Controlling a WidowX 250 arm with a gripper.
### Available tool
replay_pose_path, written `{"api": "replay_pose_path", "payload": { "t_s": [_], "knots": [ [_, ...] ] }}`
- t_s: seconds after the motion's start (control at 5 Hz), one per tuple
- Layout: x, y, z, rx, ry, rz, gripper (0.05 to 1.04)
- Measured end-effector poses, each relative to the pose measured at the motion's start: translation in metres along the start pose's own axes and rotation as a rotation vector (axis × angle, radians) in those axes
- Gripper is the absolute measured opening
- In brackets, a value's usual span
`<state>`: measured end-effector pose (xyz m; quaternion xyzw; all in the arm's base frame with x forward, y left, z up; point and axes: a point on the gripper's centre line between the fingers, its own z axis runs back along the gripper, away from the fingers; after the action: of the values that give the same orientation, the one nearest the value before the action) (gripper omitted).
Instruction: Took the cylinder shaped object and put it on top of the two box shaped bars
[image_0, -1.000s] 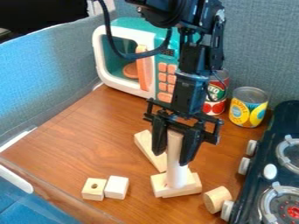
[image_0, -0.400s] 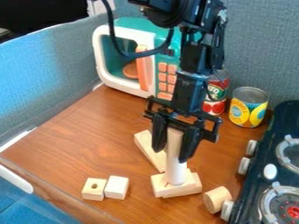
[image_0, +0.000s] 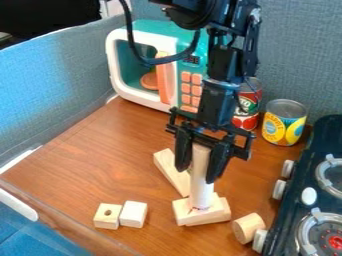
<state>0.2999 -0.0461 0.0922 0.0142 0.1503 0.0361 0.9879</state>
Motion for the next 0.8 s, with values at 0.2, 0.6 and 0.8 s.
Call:
{"api": "replay_pose_path", "payload": {
  "t_s": [0.2,0.6,0.8],
  "knots": [
    [0.0008,0.0027,0.0001,-0.003,-0.001,0.006,0.579],
    [0.0018,0.0034,0.0002,-0.019,-0.003,0.028,0.579],
    [0.0007,0.0024,-0.0014,-0.022,0.003,0.025,0.579]
  ]
}}
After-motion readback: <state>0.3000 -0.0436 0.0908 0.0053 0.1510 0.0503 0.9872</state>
